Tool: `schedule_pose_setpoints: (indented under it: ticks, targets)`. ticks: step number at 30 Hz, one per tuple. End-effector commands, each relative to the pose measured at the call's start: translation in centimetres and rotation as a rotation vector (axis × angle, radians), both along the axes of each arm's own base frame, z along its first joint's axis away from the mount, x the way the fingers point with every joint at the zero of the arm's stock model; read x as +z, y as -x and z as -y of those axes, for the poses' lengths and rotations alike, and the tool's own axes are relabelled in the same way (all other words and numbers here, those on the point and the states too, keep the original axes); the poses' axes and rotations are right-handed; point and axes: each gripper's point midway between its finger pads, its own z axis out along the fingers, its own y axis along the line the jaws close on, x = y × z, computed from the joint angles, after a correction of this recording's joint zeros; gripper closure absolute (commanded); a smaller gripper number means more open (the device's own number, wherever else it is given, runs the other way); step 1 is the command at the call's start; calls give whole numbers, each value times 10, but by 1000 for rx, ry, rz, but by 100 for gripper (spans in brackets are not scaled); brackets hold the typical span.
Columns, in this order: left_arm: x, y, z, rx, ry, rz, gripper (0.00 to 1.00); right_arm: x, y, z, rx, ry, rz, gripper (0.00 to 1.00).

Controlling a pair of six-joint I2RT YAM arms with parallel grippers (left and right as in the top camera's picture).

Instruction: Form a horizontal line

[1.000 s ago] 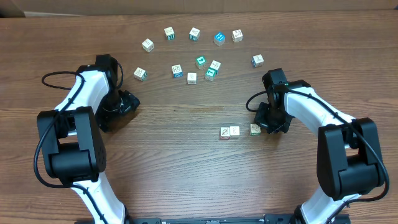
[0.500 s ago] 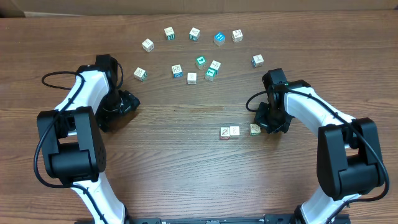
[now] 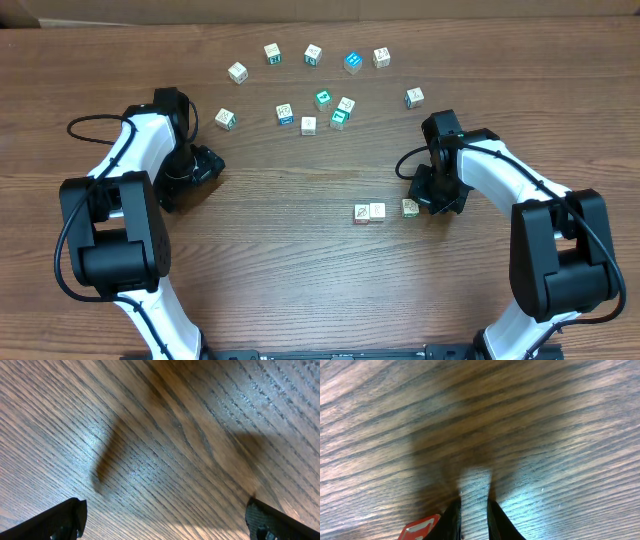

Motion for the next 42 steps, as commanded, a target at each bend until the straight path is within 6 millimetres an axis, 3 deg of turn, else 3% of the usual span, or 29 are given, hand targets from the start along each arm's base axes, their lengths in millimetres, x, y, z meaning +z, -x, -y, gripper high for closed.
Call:
schedule_pose_setpoints:
  ticks: [1, 42]
  targets:
    - [1, 2, -2, -17, -19, -3, 0, -2, 6, -1, -1, -4, -13, 84]
    - [1, 2, -2, -18, -19, -3, 1, -2, 13, 2, -1, 9, -41, 84]
